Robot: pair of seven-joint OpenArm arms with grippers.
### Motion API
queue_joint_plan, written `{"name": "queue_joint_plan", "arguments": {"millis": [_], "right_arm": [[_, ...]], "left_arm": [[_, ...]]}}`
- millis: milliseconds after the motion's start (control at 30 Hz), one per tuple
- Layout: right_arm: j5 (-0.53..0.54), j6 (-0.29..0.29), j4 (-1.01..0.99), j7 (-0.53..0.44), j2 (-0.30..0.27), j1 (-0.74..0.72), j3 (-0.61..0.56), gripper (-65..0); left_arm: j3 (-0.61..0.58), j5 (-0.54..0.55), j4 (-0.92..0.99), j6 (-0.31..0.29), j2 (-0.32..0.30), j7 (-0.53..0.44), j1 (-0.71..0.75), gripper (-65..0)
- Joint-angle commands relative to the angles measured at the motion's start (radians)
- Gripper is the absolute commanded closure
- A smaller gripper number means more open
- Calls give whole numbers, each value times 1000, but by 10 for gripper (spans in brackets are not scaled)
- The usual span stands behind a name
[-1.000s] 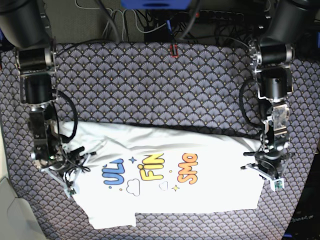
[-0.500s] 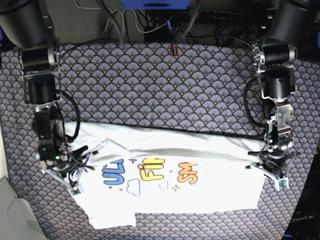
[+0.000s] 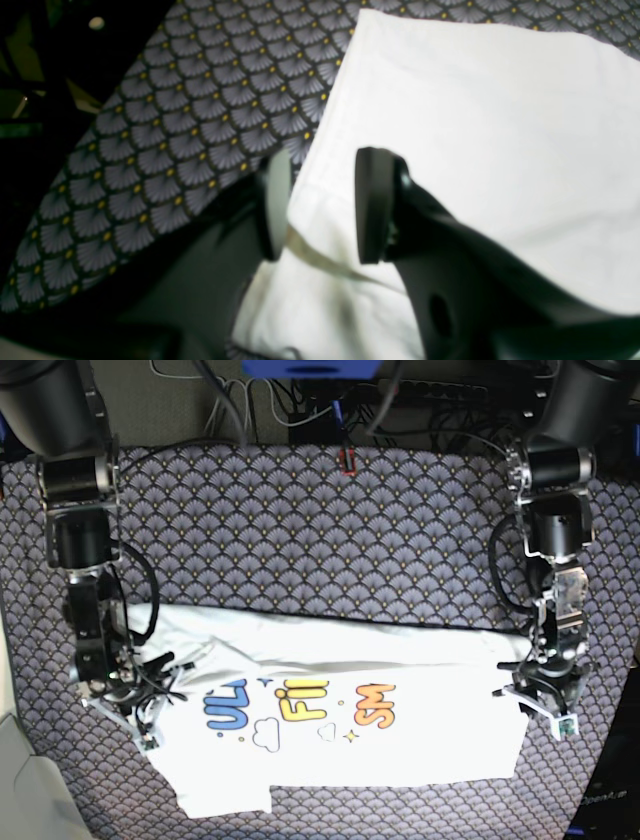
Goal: Fold the T-shirt properly
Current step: 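Lift the gripped edge and fold it across the shirt with both grippers, then lower the folded edge onto the shirt and open both grippers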
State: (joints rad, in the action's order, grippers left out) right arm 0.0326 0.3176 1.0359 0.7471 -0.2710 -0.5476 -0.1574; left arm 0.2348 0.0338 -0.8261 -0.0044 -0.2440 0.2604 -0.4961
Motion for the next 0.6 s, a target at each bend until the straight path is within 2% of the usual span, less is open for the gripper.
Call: {"name": "queue_joint_plan", "arguments": {"millis": [0,133,233,333,400,567], "right_arm": [[-3,1,19,-18,-11,-33,8,-103],[-4,1,24,-16,-14,-29,9,-253],[-3,1,24,-10,-15,-27,9,-313],[-3,1,39,-2,-21,-22,11,-353],[3,1,94,21,-40,21,29,-366],[-3,1,252,32,-44,148,95,-385]], "left_arm": [[2,-1,-16,-3,-12,-25,-32,-224],[4,4,-19,-6,-13,-19,-16,-225],[4,5,-39,-7,-13,-19,24,-225],[5,7,-78,-7,-13,-20,76,-225],[5,8,-109,-7,-13,-22,116,-225],[7,10,-157,-7,-12,-25,199,-225]]}}
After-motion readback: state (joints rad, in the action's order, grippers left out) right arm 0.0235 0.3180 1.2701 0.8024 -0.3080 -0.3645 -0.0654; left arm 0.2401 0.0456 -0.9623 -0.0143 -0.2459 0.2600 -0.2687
